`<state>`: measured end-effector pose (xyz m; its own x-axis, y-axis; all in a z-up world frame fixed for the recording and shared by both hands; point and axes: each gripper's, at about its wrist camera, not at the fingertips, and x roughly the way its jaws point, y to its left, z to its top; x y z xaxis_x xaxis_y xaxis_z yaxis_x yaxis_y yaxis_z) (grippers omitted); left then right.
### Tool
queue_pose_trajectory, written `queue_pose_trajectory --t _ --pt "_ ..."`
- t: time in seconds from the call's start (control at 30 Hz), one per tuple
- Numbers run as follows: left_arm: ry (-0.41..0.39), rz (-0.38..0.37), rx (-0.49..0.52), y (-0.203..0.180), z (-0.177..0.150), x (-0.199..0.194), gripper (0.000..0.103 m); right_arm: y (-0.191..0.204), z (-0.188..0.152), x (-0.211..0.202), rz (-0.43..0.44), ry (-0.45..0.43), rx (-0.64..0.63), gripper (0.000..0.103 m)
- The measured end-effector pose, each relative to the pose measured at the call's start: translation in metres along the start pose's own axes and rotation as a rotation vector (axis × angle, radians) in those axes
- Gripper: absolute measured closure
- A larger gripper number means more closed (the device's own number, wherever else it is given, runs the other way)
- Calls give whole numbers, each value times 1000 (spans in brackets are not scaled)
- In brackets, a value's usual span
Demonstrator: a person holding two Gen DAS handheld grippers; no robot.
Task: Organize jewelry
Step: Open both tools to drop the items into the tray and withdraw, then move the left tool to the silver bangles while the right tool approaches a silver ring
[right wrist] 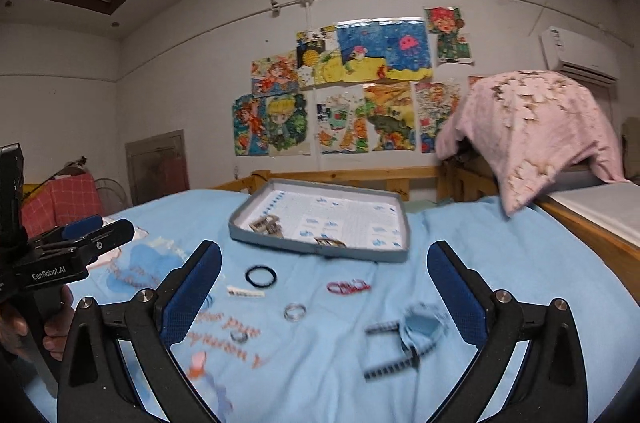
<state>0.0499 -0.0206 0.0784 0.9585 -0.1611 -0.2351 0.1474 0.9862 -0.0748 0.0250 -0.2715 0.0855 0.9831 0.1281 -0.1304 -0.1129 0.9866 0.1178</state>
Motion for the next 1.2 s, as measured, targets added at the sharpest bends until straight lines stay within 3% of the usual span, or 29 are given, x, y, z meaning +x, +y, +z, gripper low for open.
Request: queue_pose_trajectory --t 0.23,0.53,0.97,1.2 --pt "36 -6 28 -11 -31 -4 0 -14 -24 -29 -80 27 4 2" --pt "112 14 41 -11 -45 10 0 -28 -44 -12 -96 117 72 2" --pt "208 135 -83 37 -44 39 0 -12 -50 10 -9 178 59 2" --pt "253 112 -85 64 -38 73 0 -3 -39 50 43 213 21 2"
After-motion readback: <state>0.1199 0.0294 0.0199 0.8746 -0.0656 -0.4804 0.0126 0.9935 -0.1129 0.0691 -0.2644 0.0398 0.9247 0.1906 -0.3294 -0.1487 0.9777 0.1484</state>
